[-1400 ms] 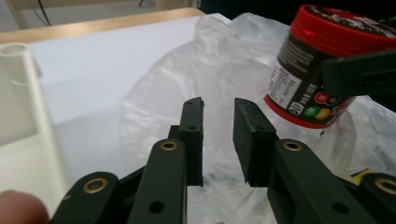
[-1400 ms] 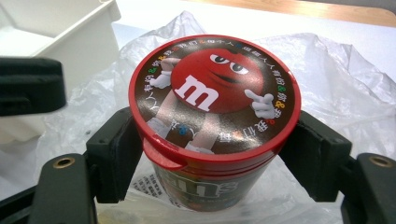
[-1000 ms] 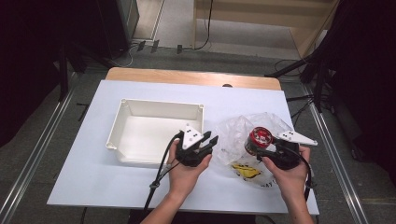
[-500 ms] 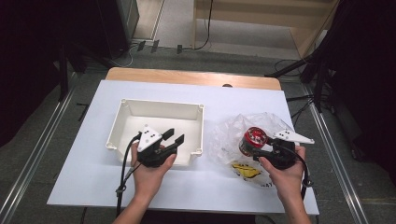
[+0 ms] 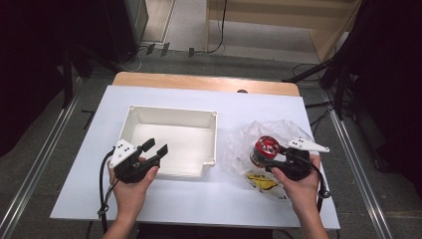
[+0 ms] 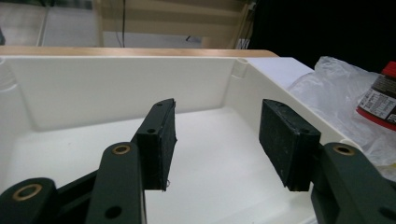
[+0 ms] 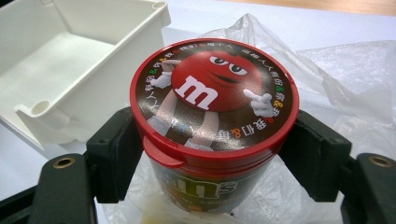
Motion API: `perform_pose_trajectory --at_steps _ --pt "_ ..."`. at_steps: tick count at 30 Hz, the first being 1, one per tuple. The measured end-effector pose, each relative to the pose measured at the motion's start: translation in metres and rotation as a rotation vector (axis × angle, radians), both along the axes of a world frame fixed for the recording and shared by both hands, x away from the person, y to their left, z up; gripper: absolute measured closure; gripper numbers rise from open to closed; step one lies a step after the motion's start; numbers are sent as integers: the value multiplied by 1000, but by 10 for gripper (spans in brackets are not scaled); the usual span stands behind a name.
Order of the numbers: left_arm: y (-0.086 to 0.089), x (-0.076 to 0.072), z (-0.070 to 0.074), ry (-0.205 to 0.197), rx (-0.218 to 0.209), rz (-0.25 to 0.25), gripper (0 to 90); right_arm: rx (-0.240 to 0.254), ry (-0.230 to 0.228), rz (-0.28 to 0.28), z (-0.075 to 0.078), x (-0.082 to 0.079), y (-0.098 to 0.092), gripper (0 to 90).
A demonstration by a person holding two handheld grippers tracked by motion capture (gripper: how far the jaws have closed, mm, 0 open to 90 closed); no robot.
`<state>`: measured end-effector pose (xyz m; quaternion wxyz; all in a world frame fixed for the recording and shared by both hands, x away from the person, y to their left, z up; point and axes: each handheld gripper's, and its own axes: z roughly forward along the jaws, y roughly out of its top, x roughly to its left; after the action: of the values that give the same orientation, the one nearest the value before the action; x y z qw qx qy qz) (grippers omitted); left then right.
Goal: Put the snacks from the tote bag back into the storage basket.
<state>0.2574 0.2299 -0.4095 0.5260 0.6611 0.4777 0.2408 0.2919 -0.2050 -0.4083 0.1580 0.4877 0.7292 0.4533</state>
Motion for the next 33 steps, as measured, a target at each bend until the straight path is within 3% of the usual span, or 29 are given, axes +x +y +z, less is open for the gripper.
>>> perform_pose_trajectory --at_steps 3,6,11,15,21,29,33 --pt "6 1 -2 12 17 -13 451 -10 6 -2 -2 1 2 259" --pt "14 -1 -3 27 35 -28 383 -24 6 -4 -2 1 6 259" --pt "25 -3 -3 17 50 -59 289 -34 -10 9 1 1 12 259" --pt "34 -3 -3 18 17 -82 189 -40 -20 18 2 2 17 259" --pt "38 -5 -2 -9 16 -90 95 -26 -39 29 9 2 25 259" --pt "44 -5 -4 -4 21 -76 81 -16 -55 48 17 6 34 259" --pt "47 -4 -5 -2 13 -94 81 -9 -61 60 18 8 40 259"
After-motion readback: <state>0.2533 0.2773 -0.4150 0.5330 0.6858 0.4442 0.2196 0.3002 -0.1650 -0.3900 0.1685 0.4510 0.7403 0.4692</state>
